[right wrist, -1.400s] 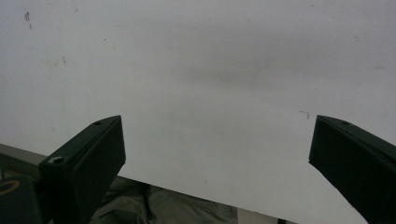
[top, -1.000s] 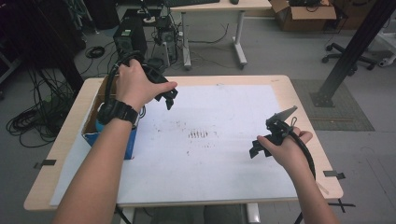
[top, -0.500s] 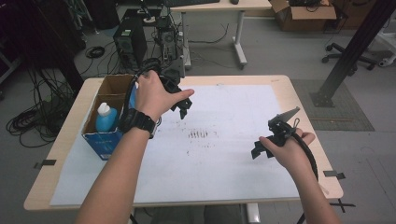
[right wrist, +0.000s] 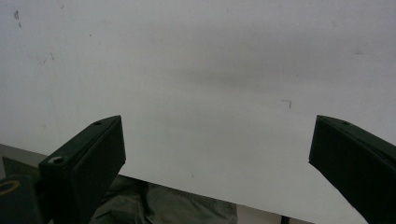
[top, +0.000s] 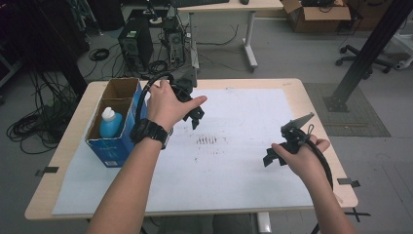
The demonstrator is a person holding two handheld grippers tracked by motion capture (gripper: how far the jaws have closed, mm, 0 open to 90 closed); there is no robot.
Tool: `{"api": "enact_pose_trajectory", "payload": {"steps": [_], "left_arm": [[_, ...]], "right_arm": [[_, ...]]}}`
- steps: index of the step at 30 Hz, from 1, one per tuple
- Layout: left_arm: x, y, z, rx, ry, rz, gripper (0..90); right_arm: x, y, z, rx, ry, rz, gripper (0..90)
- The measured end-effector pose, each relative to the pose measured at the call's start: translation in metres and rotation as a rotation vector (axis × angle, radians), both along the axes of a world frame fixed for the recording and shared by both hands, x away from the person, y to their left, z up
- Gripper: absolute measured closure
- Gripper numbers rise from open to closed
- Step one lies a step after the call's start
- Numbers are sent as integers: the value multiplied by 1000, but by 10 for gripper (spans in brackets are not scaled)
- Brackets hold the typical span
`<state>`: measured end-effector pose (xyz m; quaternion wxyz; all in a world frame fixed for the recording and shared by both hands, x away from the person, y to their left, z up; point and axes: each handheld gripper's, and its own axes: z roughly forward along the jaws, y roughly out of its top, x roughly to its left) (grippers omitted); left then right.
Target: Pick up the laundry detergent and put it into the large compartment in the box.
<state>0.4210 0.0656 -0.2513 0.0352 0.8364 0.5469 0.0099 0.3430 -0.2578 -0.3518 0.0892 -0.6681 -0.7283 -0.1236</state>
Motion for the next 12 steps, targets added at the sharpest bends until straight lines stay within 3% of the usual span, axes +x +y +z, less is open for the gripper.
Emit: {"api": "enact_pose_trajectory", "payload": {"steps": [12], "left_arm": [[-2,1,1,0,-1,-3,50]], "right_arm": [[-1,1,2,-2,-1,0,37]]}}
